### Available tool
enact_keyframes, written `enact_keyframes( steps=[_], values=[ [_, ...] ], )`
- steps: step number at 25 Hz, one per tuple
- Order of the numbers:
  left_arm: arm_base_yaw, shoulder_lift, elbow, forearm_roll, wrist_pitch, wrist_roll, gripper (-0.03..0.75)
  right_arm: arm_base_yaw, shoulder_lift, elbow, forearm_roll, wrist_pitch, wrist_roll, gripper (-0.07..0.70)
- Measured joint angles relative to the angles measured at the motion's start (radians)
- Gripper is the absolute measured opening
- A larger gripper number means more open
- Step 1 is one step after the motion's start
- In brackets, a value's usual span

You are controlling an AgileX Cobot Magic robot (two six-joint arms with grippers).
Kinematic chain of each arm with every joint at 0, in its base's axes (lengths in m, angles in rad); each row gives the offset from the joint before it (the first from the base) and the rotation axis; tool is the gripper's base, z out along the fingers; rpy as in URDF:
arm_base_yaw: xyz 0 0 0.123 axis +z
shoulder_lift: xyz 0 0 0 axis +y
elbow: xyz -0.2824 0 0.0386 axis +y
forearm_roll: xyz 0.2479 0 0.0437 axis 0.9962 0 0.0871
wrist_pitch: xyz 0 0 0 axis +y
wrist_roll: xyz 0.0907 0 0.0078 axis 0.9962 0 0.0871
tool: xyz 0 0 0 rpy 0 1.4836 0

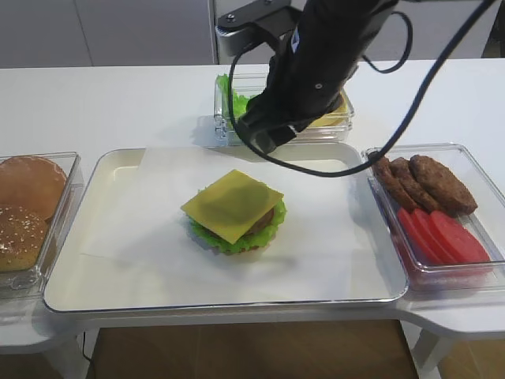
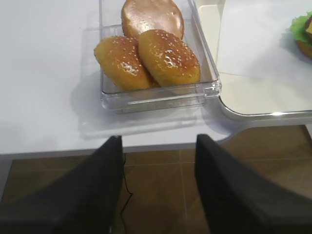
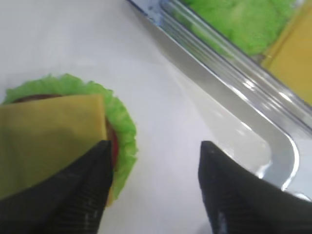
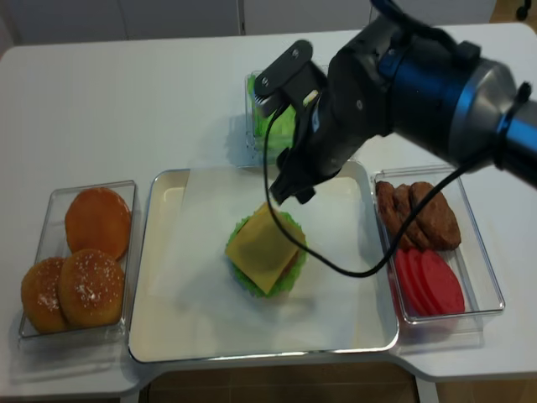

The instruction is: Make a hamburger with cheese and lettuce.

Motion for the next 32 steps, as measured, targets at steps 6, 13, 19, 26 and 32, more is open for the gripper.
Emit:
enact_keyframes(
  steps=[6,13,19,26,32],
  values=[
    [0.0,0.0,0.0,0.0,0.0,0.0,0.358,-0.114,-0.036,0.0,0.012,0.095,0.046,0.486],
    [0.0,0.0,0.0,0.0,0.0,0.0,0.358,-0.333,-0.104,0.0,0.11,0.171,0.062,0.486],
    [0.0,0.0,0.0,0.0,0.0,0.0,0.358,-0.429,-0.172,0.0,0.118,0.228,0.112,0.486],
    [0.0,0.0,0.0,0.0,0.0,0.0,0.358,-0.435,-0.199,0.0,0.118,0.351,0.154,0.468],
    [0.0,0.0,0.0,0.0,0.0,0.0,0.358,-0.435,-0.29,0.0,0.083,0.401,0.188,0.468]
  ],
)
